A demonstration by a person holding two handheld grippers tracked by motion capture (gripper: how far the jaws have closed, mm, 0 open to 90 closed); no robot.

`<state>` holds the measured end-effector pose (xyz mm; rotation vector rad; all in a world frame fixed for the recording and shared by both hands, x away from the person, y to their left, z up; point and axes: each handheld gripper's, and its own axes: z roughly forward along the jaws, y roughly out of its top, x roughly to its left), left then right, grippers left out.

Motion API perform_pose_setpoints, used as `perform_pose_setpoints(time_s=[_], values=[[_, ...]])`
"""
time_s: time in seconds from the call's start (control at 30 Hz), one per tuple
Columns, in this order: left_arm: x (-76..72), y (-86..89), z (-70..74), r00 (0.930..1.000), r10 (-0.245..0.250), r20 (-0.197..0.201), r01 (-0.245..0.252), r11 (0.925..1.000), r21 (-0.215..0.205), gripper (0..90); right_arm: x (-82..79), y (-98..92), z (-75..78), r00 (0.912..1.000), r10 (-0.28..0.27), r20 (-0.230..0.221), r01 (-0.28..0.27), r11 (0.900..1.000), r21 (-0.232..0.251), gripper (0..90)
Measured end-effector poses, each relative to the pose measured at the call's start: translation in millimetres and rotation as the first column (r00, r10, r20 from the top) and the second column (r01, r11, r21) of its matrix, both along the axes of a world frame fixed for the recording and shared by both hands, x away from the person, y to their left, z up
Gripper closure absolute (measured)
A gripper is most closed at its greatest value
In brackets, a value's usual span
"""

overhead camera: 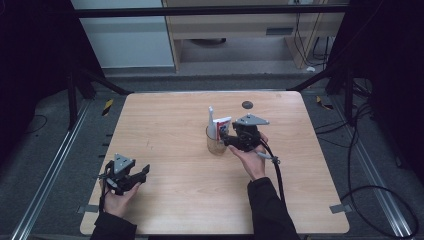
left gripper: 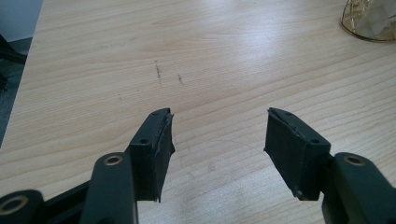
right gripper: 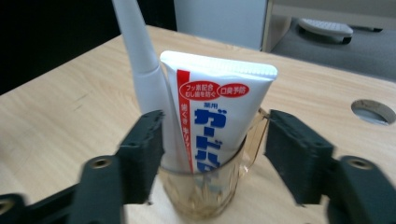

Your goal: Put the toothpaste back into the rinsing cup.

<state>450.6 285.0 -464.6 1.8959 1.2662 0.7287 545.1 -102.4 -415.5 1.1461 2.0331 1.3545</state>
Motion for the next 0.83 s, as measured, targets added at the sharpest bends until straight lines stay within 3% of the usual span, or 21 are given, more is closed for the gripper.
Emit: perform_pose_setpoints(time_s=[0.17,0.27,0.6,0.83], values=[[1.6,0.5,-1.9,0.9998,-0.007,-0.020,0.007,1.0000,-0.001,40.7,-14.5,-20.7,2.4,0.9990,0.014,-0.042,-0.014,1.000,0.001,21.0],[2.1,0.6,-3.0,0.9995,-0.010,-0.029,0.010,0.9999,0.000,40.0,-23.1,-37.1,1.2,0.9972,0.015,-0.073,-0.014,1.000,0.011,17.3],[4.7,1.0,-6.6,0.9982,-0.012,-0.059,0.012,0.9999,0.001,38.1,-58.5,-99.0,-23.0,0.9901,-0.054,-0.129,0.045,0.996,-0.075,12.4],[6.6,2.0,-8.7,0.9973,-0.010,-0.072,0.010,0.9999,0.003,36.7,-77.8,-131.0,-38.2,0.9849,-0.114,-0.130,0.099,0.988,-0.115,11.7]])
